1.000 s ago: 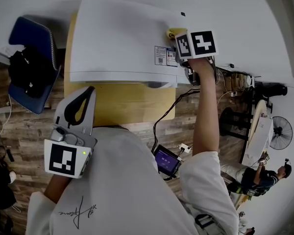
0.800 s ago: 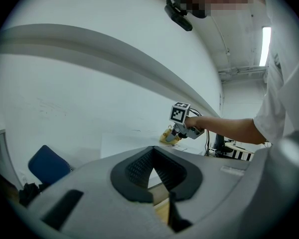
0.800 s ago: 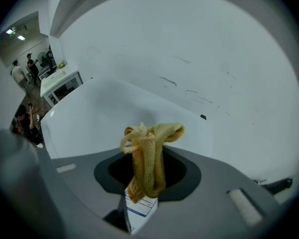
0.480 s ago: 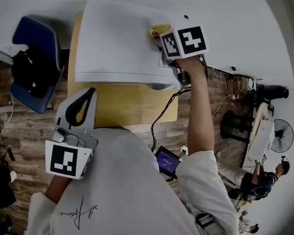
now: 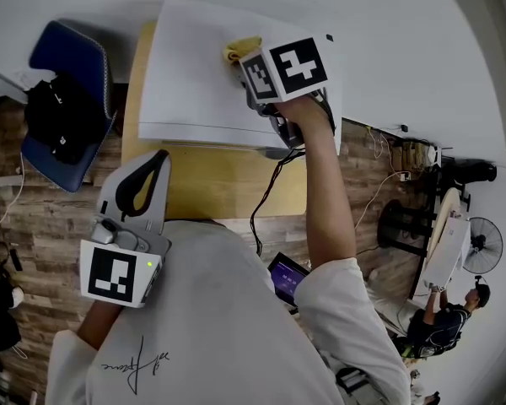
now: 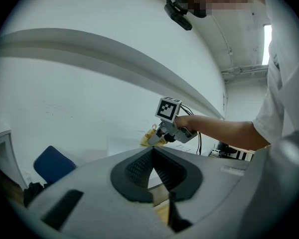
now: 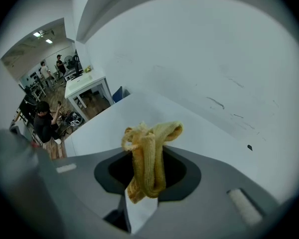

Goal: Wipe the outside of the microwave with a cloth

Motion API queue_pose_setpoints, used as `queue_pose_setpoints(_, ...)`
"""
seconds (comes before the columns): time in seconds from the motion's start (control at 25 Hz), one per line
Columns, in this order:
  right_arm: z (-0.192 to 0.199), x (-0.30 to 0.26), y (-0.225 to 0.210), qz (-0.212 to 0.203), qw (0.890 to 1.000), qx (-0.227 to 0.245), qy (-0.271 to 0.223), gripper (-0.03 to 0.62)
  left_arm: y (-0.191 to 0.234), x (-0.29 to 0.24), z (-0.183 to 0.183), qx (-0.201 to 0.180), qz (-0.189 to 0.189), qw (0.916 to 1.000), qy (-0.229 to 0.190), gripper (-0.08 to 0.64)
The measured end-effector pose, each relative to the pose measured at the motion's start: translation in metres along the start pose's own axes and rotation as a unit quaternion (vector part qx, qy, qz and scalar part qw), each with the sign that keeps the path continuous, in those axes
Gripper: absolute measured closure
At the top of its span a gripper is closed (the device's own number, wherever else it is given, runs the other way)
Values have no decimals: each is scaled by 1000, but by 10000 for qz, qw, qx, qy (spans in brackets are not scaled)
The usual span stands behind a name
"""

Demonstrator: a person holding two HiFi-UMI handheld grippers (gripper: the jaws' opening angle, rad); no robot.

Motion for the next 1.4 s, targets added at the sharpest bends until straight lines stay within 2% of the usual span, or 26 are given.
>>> queue_pose_setpoints(0.28,-14,-9,27,-151,9996,226,-21,471,0,1,-1,24,-32,10000,-31,568)
queue_pose_setpoints(0.96,-56,-37,117,-926,9920,849,-126,471,16,9,0,80,-318,9995,-46,568)
queue_pose_setpoints(1.24,-63,-37,140,-1697,9821,787,-235,471,16,10,-4,66,-408,9991,-80,568)
queue_pose_setpoints(1.36,-64,-23,155,-2632,9622,542,-432,471,14,10,-5,31,-402,9992,-75,568)
queue_pose_setpoints(1.4,-65,-17,157,-2806,9572,488,-516,471,12,9,-6,21,-379,9993,-74,568)
Point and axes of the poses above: the fingertips, and each gripper's own axes: x backward along the fingers, y to its left, z out of its underside, the point moved 5 cm from there along x, backward along the fingers, and after that the axes turned 8 degrees about -x, right-handed, at the moved point
